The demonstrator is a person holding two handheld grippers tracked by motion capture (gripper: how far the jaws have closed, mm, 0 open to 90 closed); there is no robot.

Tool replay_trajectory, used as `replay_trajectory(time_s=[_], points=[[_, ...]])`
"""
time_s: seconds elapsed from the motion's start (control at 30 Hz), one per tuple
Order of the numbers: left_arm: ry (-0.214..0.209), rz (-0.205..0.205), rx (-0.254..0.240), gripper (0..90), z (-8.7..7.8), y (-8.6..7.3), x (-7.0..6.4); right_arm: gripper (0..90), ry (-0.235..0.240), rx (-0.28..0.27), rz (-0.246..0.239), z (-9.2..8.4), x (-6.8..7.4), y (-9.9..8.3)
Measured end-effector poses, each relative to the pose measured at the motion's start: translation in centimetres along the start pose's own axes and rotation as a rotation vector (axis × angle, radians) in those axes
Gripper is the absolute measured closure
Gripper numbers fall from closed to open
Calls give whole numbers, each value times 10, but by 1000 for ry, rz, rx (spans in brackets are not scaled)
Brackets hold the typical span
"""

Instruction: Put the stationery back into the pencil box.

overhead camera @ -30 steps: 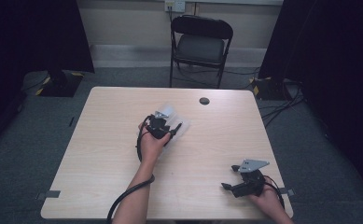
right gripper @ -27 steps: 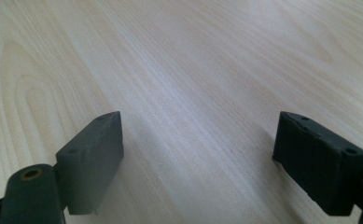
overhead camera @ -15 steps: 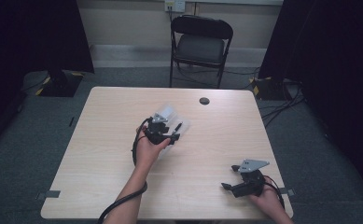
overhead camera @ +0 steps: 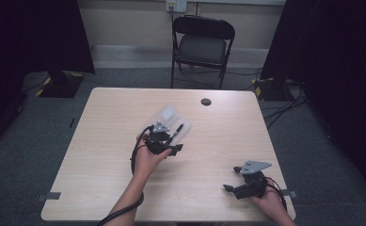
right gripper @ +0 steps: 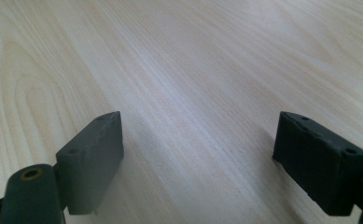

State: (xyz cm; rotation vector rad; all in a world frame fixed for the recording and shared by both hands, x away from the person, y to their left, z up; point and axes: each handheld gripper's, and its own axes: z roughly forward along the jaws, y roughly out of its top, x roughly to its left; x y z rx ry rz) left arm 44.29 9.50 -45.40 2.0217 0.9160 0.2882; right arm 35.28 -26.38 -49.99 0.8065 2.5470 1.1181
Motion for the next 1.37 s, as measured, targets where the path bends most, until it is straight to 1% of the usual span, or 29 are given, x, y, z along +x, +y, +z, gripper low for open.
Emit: replay_trajectory(time_s=[0.03,0.1,0.17,0.2,0.23,0.27,0.33,0.4,0.43,0.47,0.5,0.53,0.6,0.63,0.7,0.8,0.83,0.87,0.9,0.97,1.07,1.1,1.13,1.17,1.27,1.3,1.33,1.37], points=[[0,0,0,271,0,0,0,151,0,0,0,0,0,0],[-17,16,6,258,-2,-2,-5,151,-1,1,1,0,0,0],[-28,17,4,253,-3,-5,-8,151,0,1,1,0,0,0],[-31,25,12,249,-4,-5,-10,151,1,0,1,0,0,0],[-37,24,13,244,-5,-6,-12,151,-1,1,1,0,0,0],[-36,31,10,244,-5,-7,-13,151,0,0,0,0,0,0],[-54,40,8,244,-7,-9,-17,151,2,0,1,0,0,0],[-55,43,15,243,-8,-10,-19,151,2,0,1,0,0,0],[-63,49,10,243,-8,-12,-21,151,2,0,1,0,0,0],[-63,58,18,242,-10,-15,-25,151,-1,0,0,0,0,0],[-73,54,14,242,-10,-17,-27,151,1,0,1,0,0,0],[-68,56,19,242,-10,-19,-29,151,1,0,1,0,0,0],[-75,62,19,242,-10,-23,-32,151,-1,1,1,0,0,0],[-86,62,21,242,-10,-26,-34,151,-1,1,1,0,0,0],[-89,67,27,242,-10,-31,-38,151,2,0,1,0,0,0],[-111,64,18,242,-9,-40,-43,151,-1,1,1,0,0,0],[-111,64,18,242,-9,-40,-43,151,-1,1,1,0,0,0],[-121,72,26,242,-9,-44,-47,151,0,0,1,0,0,0],[-124,73,22,243,-8,-47,-48,151,0,1,1,0,0,0],[-128,78,34,243,-7,-52,-52,151,1,0,0,0,0,0],[-135,100,39,243,-6,-59,-58,151,1,0,0,0,0,0],[-136,101,46,243,-6,-60,-60,151,-1,0,0,0,0,0],[-139,109,48,243,-6,-62,-62,151,-1,1,1,0,0,0],[-141,108,46,242,-6,-63,-64,151,2,0,1,0,0,0],[-141,129,55,242,-6,-64,-67,151,2,0,0,0,0,0],[-140,134,64,243,-6,-64,-68,151,0,1,1,0,0,0],[-149,134,53,243,-5,-66,-69,151,2,0,1,0,0,0],[-149,134,53,242,-5,-66,-69,151,2,0,1,0,0,0]])
